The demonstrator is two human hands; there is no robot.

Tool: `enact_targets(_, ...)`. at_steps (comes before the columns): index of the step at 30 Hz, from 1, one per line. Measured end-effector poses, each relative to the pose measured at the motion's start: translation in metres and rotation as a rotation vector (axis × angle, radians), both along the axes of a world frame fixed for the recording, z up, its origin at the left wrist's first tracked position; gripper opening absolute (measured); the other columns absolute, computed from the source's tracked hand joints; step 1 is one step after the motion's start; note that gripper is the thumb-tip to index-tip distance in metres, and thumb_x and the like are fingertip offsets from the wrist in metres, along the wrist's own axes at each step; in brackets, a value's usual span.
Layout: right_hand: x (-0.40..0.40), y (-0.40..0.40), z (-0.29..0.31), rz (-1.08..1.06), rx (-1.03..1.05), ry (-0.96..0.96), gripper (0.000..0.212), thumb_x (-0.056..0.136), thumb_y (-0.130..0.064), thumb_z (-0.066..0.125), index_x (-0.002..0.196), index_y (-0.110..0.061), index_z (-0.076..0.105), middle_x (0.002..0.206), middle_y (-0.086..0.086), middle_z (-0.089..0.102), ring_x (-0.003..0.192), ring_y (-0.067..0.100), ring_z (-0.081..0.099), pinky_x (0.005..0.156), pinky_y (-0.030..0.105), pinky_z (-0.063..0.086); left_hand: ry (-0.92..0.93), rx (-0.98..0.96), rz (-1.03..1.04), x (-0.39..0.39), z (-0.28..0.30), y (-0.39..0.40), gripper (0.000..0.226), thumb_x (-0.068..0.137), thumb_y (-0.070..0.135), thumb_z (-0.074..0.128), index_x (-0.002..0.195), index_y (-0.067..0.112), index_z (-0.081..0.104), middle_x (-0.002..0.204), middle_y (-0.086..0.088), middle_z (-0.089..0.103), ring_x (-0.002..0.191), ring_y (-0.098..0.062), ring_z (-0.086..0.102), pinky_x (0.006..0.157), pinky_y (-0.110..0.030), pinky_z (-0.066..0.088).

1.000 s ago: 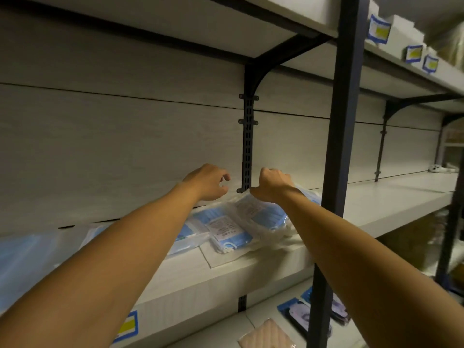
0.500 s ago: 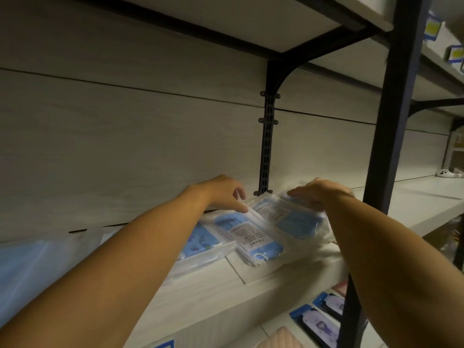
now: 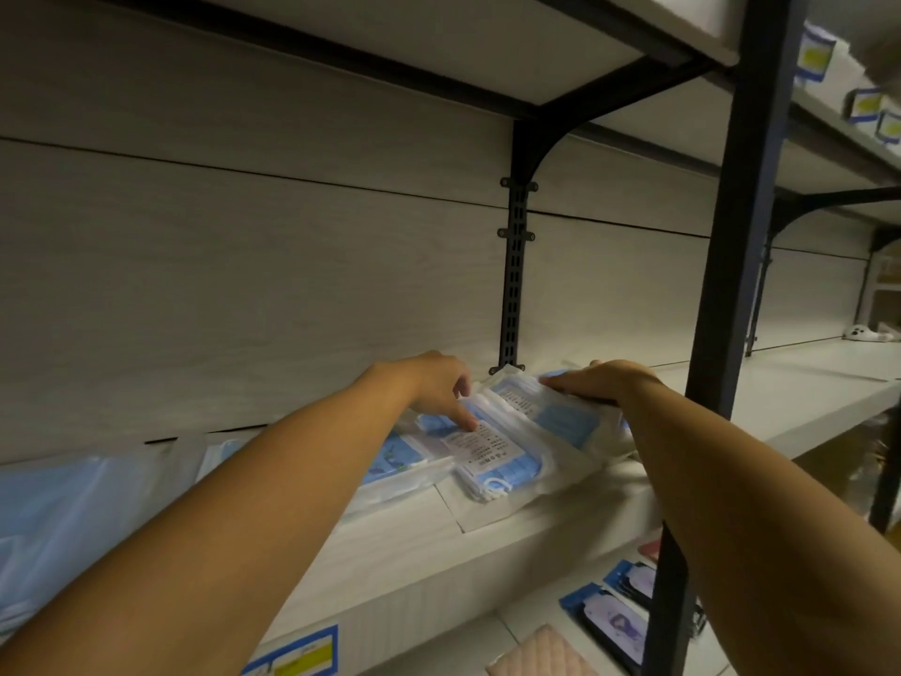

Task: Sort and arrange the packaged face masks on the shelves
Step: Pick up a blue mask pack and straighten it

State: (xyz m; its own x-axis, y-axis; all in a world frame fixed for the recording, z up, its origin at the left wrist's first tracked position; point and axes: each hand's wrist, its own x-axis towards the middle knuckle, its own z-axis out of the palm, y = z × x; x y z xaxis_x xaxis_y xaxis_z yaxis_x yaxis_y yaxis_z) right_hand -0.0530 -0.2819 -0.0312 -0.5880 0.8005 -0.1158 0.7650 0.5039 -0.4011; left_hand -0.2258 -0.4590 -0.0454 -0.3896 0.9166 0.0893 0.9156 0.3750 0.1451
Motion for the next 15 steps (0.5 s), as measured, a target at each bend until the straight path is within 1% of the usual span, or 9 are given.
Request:
enact_targets(2,-0.006,0.012,-0.006,-0.026,-0.040,0.030,0.085,0.089,-0.079,0.044,0.143,-0.013,0.050,0.143,0.010,0.055,0.119,0.031,0.058,0.092,0.037,0.043,0.013,0.013,0.028,0.004,-0.001,0.001,0.056,0.079,0.054,0.080,0.121,0.021,0.063,0.119,0.002,0.062,0.104,-0.017,0.060,0.094,-0.037,0.052)
enact_targets(4,-0.013,0.025,-0.009,-0.013,-0.146,0.055,0.088,0.087,-0.083,0.037,0.133,-0.011,0.060,0.125,0.011,0.067,0.105,0.028,0.067,0.088,0.036,0.050,0.028,0.023,0.042,0.009,-0.003,0.002,0.053,0.081,0.054,0.078,0.118,0.019,0.064,0.116,0.001,0.063,0.102,-0.018,0.060,0.092,-0.037,0.052)
enact_targets(5,-0.013,0.026,-0.008,-0.003,-0.206,0.060,0.087,0.087,-0.083,0.037,0.127,-0.011,0.064,0.116,0.011,0.071,0.100,0.028,0.070,0.088,0.035,0.052,0.028,0.025,0.045,0.012,-0.003,0.002,0.051,0.083,0.053,0.077,0.117,0.018,0.065,0.115,0.000,0.063,0.101,-0.019,0.061,0.092,-0.037,0.053)
enact_targets(7,-0.011,0.023,-0.004,0.023,-0.234,0.050,0.076,0.088,-0.077,0.047,0.117,-0.011,0.068,0.104,0.011,0.075,0.091,0.026,0.071,0.084,0.033,0.053,0.020,0.025,0.053,0.016,-0.005,0.001,0.046,0.085,0.051,0.075,0.116,0.018,0.065,0.114,-0.001,0.064,0.100,-0.019,0.061,0.091,-0.037,0.052)
enact_targets(8,-0.009,0.019,-0.001,0.042,-0.232,0.048,0.069,0.089,-0.073,0.051,0.114,-0.011,0.069,0.102,0.009,0.076,0.090,0.025,0.070,0.083,0.033,0.052,0.017,0.024,0.059,0.017,-0.005,0.000,0.044,0.086,0.051,0.074,0.115,0.018,0.065,0.114,-0.001,0.064,0.099,-0.019,0.061,0.090,-0.037,0.052)
enact_targets(10,-0.009,0.015,0.001,0.062,-0.243,0.028,0.061,0.090,-0.069,0.055,0.114,-0.015,0.070,0.104,0.007,0.075,0.096,0.024,0.069,0.089,0.034,0.049,0.017,0.031,0.080,0.019,-0.005,-0.002,0.043,0.088,0.051,0.073,0.115,0.018,0.064,0.115,-0.001,0.064,0.099,-0.020,0.061,0.089,-0.036,0.052)
enact_targets(12,-0.011,0.012,0.001,0.068,-0.248,0.038,0.064,0.087,-0.070,0.057,0.116,-0.015,0.070,0.107,0.007,0.074,0.100,0.023,0.067,0.097,0.034,0.047,0.024,0.040,0.112,0.021,-0.004,-0.005,0.044,0.088,0.051,0.072,0.115,0.018,0.064,0.114,-0.002,0.064,0.100,-0.021,0.061,0.089,-0.036,0.052)
enact_targets(14,-0.013,0.005,0.000,0.067,-0.230,0.018,0.070,0.088,-0.071,0.056,0.117,-0.008,0.066,0.109,0.006,0.071,0.098,0.023,0.065,0.093,0.032,0.047,0.042,0.041,0.136,0.023,-0.002,-0.009,0.045,0.088,0.051,0.071,0.116,0.016,0.065,0.114,-0.003,0.064,0.101,-0.022,0.061,0.089,-0.036,0.052)
enact_targets(15,-0.013,0.000,0.000,0.080,-0.224,0.009,0.066,0.093,-0.068,0.052,0.115,-0.007,0.063,0.109,0.005,0.068,0.096,0.023,0.062,0.090,0.031,0.044,0.040,0.040,0.145,0.024,-0.001,-0.011,0.045,0.089,0.050,0.071,0.117,0.015,0.065,0.115,-0.004,0.064,0.101,-0.022,0.061,0.090,-0.036,0.052)
